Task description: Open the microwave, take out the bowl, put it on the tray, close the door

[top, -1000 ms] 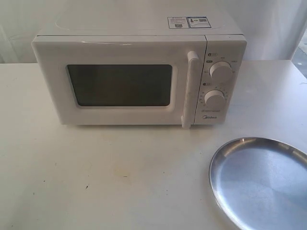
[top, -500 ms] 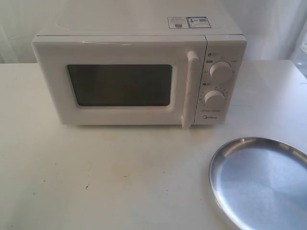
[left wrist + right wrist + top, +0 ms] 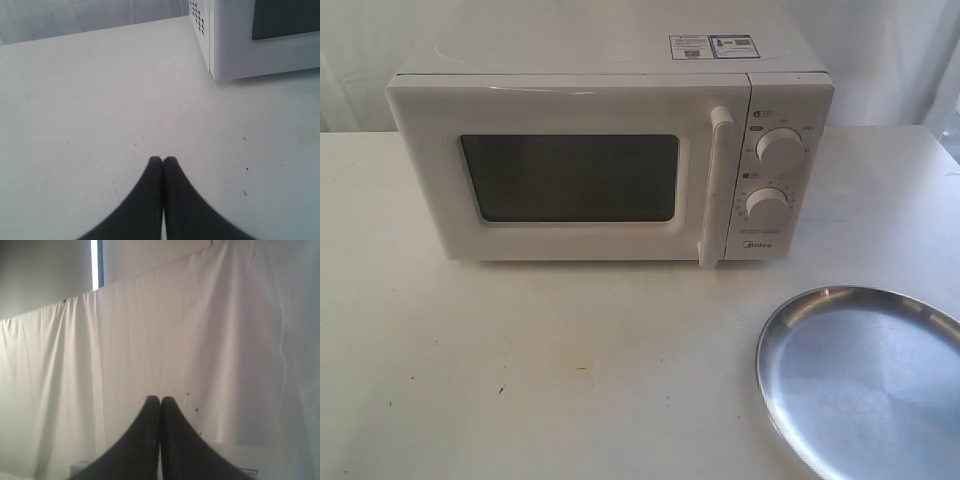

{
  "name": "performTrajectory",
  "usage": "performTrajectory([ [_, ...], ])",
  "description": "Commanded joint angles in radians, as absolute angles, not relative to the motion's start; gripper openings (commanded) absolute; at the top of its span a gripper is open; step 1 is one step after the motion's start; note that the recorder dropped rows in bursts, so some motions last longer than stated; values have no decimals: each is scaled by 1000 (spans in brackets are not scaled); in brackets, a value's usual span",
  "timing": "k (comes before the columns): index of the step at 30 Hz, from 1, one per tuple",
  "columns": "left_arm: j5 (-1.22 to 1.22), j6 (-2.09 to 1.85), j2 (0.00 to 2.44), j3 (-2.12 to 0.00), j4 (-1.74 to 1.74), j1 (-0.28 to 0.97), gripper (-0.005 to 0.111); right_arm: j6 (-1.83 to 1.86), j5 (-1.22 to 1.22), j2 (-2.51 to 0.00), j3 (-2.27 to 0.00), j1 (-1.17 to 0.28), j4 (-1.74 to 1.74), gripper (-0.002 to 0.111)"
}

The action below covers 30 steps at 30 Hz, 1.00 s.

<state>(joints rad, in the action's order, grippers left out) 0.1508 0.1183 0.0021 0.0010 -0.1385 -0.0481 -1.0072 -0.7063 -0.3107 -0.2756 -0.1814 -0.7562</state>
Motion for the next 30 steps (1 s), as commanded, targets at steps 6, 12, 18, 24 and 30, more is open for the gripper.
performTrajectory([
  [6,149,125,0,0,-135,-47,0,-671,-1006,-1019,-441,-179,-908,0],
  [12,149,125,0,0,-135,-47,0,-424,-1151,-1421,-451,-179,-909,0],
  [18,149,125,0,0,-135,-47,0,-401,-1221,-1727,-566,-179,-1095,0],
  [24,149,125,0,0,-135,-47,0,-379,-1221,-1827,-643,-179,-1087,36],
  [30,149,125,0,0,-135,-47,0,-413,-1164,-1827,-713,-179,-1048,51],
])
